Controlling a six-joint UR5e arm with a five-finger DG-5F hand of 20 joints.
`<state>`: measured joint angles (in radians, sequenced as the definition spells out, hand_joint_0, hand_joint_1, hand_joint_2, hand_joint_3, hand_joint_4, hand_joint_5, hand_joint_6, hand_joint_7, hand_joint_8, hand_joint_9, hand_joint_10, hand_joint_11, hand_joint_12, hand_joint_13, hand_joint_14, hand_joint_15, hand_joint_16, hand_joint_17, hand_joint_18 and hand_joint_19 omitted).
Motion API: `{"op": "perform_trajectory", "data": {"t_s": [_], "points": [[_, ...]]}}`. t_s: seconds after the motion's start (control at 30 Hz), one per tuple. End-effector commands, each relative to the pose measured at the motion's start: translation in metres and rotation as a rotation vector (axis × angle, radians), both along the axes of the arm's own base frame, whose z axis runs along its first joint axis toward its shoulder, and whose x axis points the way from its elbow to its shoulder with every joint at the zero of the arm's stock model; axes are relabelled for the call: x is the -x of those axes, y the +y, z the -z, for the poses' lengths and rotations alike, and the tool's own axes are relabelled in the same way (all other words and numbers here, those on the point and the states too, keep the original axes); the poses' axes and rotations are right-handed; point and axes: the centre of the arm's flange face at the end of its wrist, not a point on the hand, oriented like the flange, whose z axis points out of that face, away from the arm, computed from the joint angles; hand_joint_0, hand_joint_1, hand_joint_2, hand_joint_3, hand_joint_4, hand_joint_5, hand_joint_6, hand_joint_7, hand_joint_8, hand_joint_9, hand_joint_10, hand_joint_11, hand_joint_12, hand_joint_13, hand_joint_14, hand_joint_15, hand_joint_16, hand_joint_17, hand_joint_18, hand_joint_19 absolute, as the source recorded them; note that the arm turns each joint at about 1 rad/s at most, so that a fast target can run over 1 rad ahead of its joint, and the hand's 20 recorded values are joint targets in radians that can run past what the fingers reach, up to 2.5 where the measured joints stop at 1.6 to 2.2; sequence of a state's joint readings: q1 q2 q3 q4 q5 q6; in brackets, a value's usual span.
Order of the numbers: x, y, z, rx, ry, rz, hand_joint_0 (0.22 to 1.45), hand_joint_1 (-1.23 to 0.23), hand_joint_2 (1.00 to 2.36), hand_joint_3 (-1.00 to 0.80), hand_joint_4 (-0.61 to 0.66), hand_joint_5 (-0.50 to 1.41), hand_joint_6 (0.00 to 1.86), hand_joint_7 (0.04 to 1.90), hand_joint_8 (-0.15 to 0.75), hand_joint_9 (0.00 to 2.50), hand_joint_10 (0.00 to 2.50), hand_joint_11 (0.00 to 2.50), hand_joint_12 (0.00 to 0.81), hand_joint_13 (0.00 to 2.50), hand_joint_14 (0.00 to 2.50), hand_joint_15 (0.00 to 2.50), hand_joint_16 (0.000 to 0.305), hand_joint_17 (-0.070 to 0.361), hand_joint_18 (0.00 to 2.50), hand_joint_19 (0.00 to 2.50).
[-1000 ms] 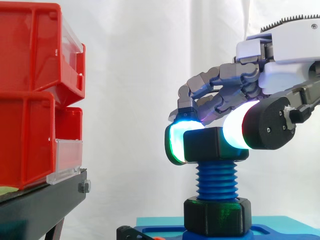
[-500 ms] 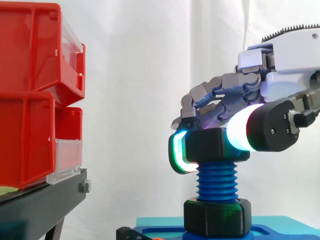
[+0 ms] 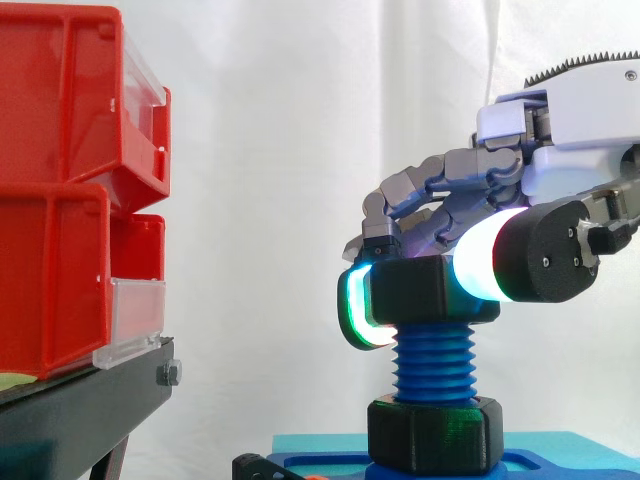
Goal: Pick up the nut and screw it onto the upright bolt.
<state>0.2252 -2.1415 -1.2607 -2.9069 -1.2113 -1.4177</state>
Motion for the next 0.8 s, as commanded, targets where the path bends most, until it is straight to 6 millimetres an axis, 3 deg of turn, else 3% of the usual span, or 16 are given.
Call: {"op": "perform_trajectory", "data": {"t_s": [0.0, 0.23, 0.57, 0.77], "points": [[0.000, 0.000, 0.000, 0.000, 0.000, -0.001, 0.47, -0.56, 1.00, -0.50, 0.29, -0.16, 0.50, 1.12, 0.308, 0.46, 0.00, 0.00, 0.388, 0.38, 0.00, 0.00, 0.051, 0.114, 0.29, 0.00], [-0.002, 0.002, -0.005, -0.012, -0.010, -0.025, 0.41, -0.46, 1.00, -0.50, 0.30, -0.18, 0.50, 1.03, 0.327, 0.46, 0.00, 0.00, 0.412, 0.38, 0.00, 0.00, 0.058, 0.130, 0.29, 0.00], [-0.005, 0.003, -0.015, -0.014, -0.019, -0.050, 0.40, -0.44, 1.00, -0.50, 0.29, -0.19, 0.50, 0.95, 0.328, 0.45, 0.00, 0.00, 0.419, 0.37, 0.00, 0.00, 0.059, 0.133, 0.26, 0.00], [-0.006, 0.002, -0.019, -0.016, -0.025, -0.048, 0.40, -0.41, 1.00, -0.50, 0.23, -0.22, 0.50, 0.72, 0.308, 0.38, 0.00, 0.00, 0.414, 0.30, 0.00, 0.00, 0.060, 0.135, 0.18, 0.00]]}}
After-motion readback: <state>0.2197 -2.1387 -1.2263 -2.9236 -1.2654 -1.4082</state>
